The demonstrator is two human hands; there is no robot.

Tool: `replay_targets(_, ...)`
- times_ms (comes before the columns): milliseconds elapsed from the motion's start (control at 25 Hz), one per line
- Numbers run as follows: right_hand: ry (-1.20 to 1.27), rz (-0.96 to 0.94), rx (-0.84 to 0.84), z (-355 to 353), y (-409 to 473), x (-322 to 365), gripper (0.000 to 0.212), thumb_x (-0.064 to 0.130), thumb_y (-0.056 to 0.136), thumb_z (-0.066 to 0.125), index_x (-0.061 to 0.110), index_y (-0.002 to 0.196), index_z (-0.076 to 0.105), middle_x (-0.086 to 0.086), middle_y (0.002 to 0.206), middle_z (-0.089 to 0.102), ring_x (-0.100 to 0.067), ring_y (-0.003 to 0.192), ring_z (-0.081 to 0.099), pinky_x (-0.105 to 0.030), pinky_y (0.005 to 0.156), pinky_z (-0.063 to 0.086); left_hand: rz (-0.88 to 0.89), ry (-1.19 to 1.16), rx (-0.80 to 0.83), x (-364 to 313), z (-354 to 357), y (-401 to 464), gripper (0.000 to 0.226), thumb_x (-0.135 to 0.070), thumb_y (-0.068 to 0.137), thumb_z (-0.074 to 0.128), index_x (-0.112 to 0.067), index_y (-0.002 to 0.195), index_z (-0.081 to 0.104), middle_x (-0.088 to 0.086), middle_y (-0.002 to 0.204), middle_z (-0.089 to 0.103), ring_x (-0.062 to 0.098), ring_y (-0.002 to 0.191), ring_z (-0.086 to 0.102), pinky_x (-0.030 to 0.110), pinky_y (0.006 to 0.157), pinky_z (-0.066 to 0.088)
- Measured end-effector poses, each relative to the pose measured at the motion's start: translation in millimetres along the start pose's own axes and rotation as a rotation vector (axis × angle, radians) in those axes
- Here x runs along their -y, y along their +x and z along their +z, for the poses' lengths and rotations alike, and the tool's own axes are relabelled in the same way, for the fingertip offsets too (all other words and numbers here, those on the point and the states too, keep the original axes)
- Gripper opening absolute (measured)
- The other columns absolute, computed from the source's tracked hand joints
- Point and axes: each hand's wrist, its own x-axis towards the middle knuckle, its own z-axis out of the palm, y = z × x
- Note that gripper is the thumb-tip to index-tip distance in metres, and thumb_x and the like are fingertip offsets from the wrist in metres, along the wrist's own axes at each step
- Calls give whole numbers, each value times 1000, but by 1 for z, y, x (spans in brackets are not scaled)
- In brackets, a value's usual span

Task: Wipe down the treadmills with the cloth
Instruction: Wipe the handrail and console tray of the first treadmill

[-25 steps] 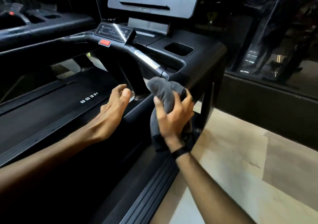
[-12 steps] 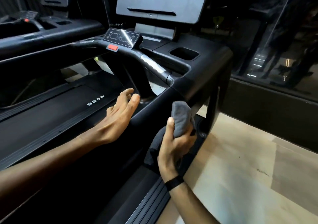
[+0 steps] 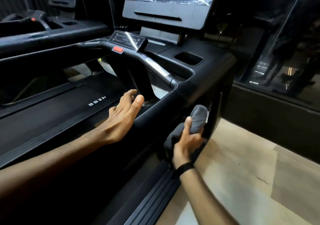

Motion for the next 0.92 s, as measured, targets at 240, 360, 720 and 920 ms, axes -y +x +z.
replay_targets(240,-363,-749,119,10,-28,44,45,52,76,72,22,109,73,-9,132,54,-27,114,50,-41,95,38,-4,-4,11,13,1,5,87,-84,81,6,-36,154,15,-17,144,31,12,139,27,30,108,14)
replay_targets(360,-479,-705,115,38,31,68,52,56,76,75,21,114,73,-11,137,52,-35,120,47,-46,97,36,-6,-16,-24,14,0,6,84,-79,82,6,-36,153,14,-20,137,29,5,132,26,29,107,13)
replay_targets(720,-175,-146,7,14,46,36,62,50,90,68,9,137,59,-26,133,53,-43,121,53,-42,97,43,176,239,-23,9,0,4,90,-77,81,7,-25,154,17,-11,141,36,-11,114,23,28,111,8)
replay_targets(920,-345,-853,239,7,-15,43,47,55,77,63,20,107,73,-10,131,56,-28,113,52,-41,93,38,134,267,115,-13,20,45,84,-78,87,4,-30,152,27,-14,146,36,11,142,30,38,116,16)
